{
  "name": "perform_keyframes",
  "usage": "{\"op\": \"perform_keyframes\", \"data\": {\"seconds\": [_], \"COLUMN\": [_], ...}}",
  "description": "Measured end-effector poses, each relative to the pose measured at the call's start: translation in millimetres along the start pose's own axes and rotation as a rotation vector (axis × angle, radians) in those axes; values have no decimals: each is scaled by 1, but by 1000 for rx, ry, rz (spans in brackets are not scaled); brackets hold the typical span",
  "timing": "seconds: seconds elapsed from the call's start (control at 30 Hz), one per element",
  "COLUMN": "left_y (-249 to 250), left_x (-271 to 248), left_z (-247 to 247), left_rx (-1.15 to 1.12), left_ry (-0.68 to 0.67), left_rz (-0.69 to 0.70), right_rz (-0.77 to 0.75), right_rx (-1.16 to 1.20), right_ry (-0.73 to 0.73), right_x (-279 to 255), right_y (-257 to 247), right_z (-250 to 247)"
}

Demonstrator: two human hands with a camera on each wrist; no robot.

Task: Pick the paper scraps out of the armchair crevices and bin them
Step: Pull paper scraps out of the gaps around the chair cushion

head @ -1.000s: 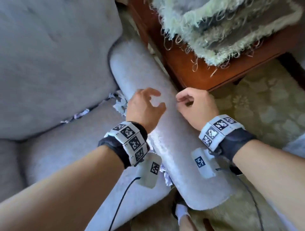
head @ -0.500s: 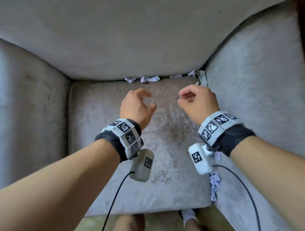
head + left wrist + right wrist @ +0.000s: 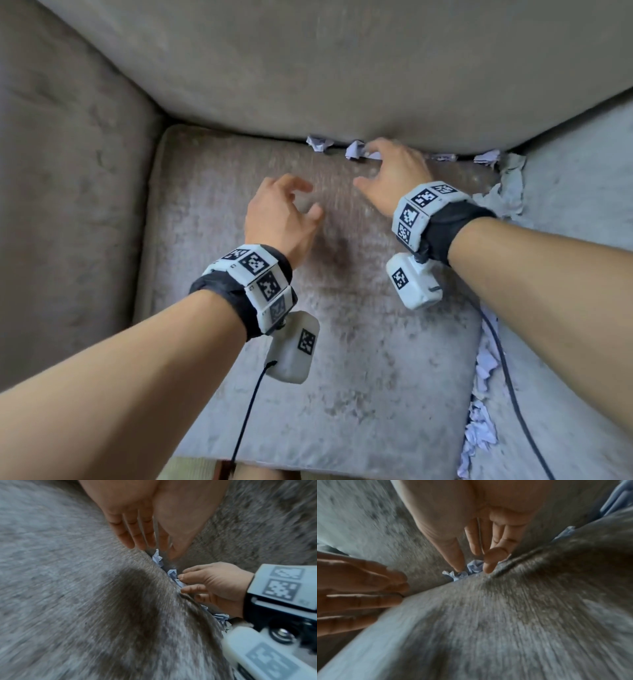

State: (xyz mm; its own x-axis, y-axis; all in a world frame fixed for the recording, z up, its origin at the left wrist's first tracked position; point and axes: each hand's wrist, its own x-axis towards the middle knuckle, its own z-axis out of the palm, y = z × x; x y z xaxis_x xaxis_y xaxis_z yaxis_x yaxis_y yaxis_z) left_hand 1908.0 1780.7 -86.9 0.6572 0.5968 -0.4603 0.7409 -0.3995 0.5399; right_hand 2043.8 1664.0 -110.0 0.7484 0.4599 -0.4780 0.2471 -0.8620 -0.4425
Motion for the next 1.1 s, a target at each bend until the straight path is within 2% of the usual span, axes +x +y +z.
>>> {"op": "perform_keyframes", "data": {"seconds": [0.1,0.33,0.53,0.67,0.73,0.87,1.0,1.1], "left_y": [-6,-6,0,4,4,8,13,15], "left_x": [3,12,24,32,39,52,67,75], "left_z": [9,21,25,29,31,32,39,47], "left_rx": [-11,8,30,58,103,233,394,487], "left_ry": [5,18,18,17,-6,-65,-113,-125], "left_rz": [-35,-43,7,72,113,132,114,109], "right_rz": [-38,-38,2,68,74,136,58,72], "right_rx": [-77,-138,-108,-138,-120,115,136,126], "right_ry": [-53,-34,-46,-59,-73,-77,-3,55], "right_x": [17,25,19,23,27,25,2,-17], "right_y": [3,6,9,20,24,32,50,65], "right_z": [11,21,30,15,6,-3,-1,1]}}
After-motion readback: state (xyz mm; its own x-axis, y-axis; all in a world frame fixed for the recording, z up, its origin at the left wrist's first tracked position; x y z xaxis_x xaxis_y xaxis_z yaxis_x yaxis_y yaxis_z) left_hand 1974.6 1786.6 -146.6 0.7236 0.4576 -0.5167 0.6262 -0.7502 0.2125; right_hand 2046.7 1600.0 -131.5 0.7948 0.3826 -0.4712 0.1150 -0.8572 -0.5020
